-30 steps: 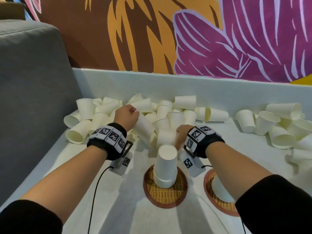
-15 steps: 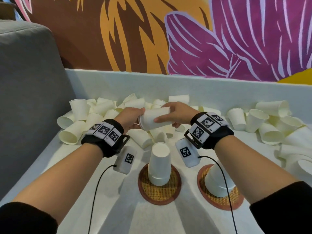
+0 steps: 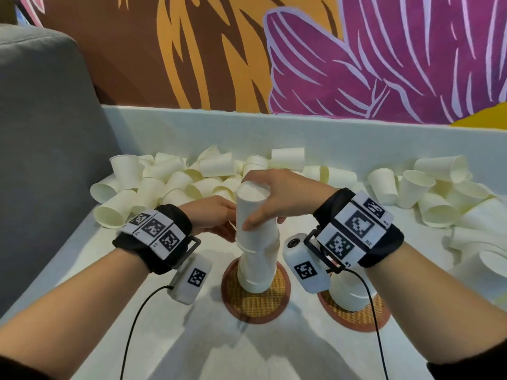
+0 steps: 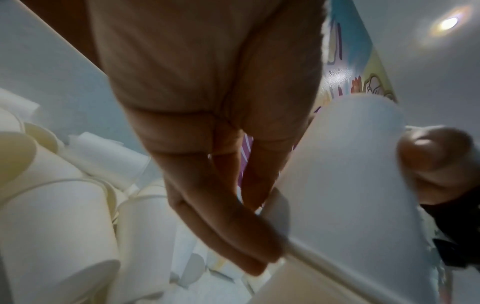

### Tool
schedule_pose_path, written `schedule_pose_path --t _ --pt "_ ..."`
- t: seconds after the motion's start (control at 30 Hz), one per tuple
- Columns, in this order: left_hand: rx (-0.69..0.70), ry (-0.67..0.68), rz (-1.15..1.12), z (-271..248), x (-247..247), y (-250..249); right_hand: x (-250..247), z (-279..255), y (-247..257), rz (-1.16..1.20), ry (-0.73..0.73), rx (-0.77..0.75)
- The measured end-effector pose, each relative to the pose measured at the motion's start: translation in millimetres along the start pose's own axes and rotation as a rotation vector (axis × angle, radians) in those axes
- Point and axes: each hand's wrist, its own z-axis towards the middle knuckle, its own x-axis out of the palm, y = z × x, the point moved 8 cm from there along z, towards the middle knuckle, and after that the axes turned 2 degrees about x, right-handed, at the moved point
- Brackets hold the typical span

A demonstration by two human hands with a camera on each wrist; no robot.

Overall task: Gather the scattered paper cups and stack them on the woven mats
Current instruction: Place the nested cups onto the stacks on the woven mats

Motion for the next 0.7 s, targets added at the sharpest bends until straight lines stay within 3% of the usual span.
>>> schedule_pose_path --t 0.23,0.43,0.6,0.7 --pt "-0.003 0.019 -0.007 10 8 13 3 2 -16 -0.006 0.035 0.02" --pt "-0.145 0.098 0.118 27 14 51 66 10 -52 -0.148 0.257 0.123" --pt "-0.158 -0.084 0.154 45 -20 52 58 17 -48 -0.203 0.329 0.163" --pt "-0.133 -0.245 0.213 55 -50 42 21 30 -44 -0.152 0.228 0.194"
